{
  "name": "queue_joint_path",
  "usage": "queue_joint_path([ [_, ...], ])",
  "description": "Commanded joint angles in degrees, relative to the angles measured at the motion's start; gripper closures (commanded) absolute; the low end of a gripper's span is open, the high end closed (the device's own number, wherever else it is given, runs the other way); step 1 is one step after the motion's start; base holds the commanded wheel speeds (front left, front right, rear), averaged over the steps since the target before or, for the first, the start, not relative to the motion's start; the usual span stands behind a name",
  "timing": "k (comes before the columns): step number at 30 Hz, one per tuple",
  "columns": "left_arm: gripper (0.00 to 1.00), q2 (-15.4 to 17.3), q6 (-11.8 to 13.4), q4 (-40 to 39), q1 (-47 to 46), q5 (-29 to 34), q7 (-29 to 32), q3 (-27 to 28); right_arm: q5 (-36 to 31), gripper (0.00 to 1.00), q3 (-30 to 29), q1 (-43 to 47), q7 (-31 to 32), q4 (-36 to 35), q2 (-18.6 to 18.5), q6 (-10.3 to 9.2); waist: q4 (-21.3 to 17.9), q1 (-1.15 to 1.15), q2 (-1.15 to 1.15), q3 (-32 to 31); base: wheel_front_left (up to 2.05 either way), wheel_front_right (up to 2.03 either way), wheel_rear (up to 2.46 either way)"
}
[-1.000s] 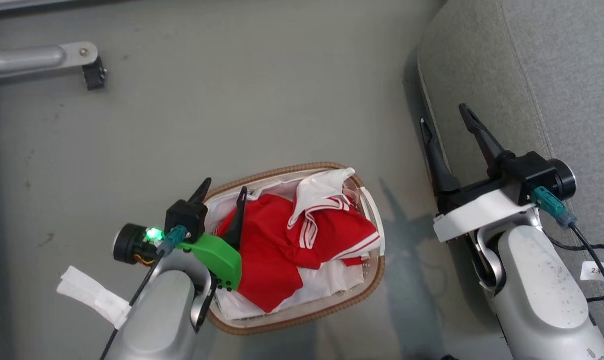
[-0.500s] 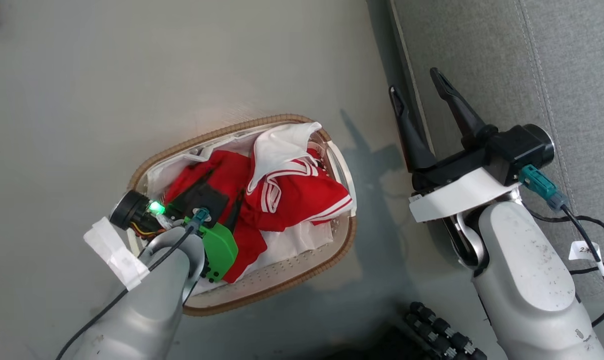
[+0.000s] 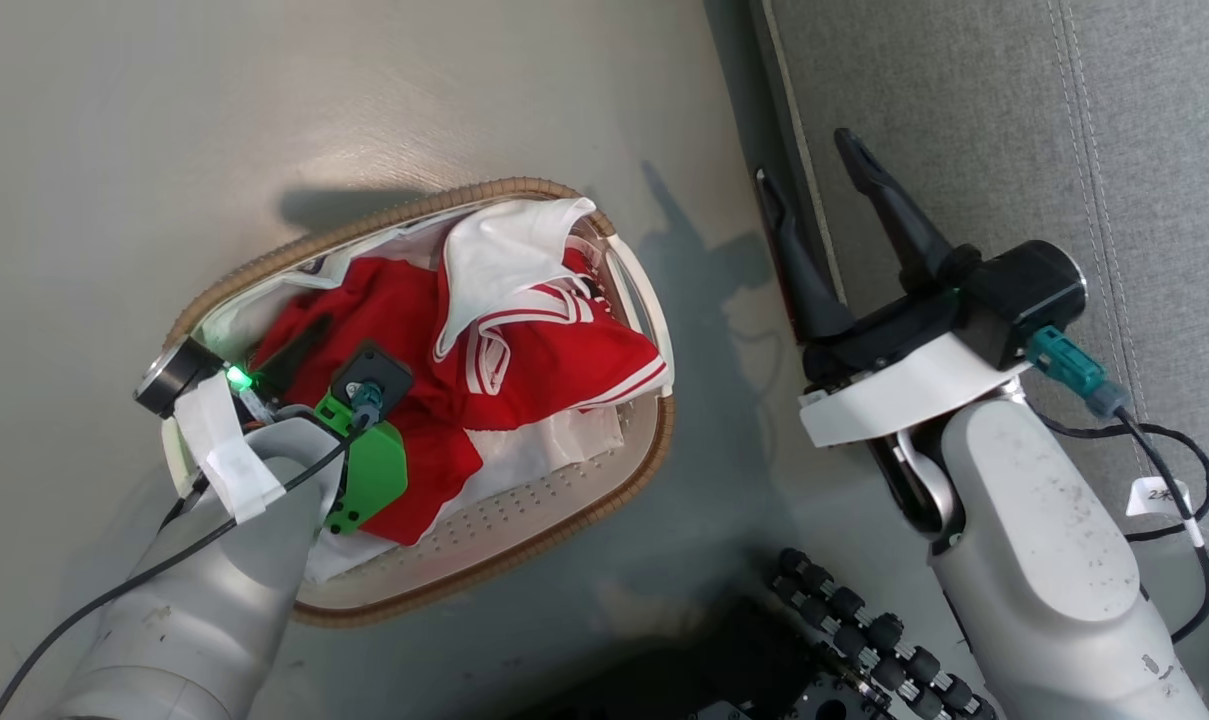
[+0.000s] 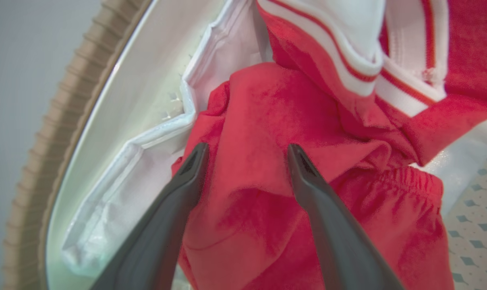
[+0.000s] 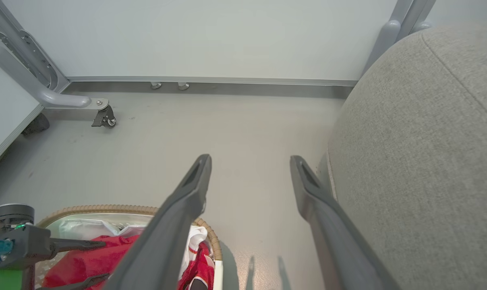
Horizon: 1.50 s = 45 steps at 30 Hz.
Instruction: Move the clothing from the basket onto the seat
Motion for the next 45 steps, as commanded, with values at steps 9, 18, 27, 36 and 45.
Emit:
queue_joint_path([
  [9,1.0,-0.6,-0.4,2.1,-1.9,0.2,3.5,-1.7,-0.6,0.0,0.5,-1.2,-0.1,0.8,0.0,-0.04,0.7,-0.01,0.15,0.2,0.0,0.0,0.0],
  [18,1.0,-3.3,-1.3,2.3,2.1,-2.5,1.4,-1.8,-2.1,0.0,-0.5,0.3,-0.1,2.4,0.0,-0.04,2.8,-0.01,0.15,-6.8,0.0,0.0,0.0],
  [27,1.0,-5.1,-2.0,0.3,7.7,-6.9,-0.6,-0.6,-4.2,0.0,-2.7,3.9,-0.1,5.7,-0.1,-0.04,6.3,-0.01,0.15,-17.0,0.0,0.0,0.0],
  [36,1.0,-5.4,-3.0,-9.9,15.2,-12.8,-1.0,-1.9,-4.8,0.0,-4.5,9.8,-0.1,8.5,-0.8,-0.04,10.9,-0.01,0.15,-27.3,0.0,0.0,0.0],
  [45,1.0,-5.3,-2.4,-25.2,19.5,-16.9,-1.0,-2.8,-4.4,0.0,-5.3,14.0,-0.1,9.8,-2.0,-0.04,14.8,-0.01,0.15,-33.8,0.0,0.0,0.0],
])
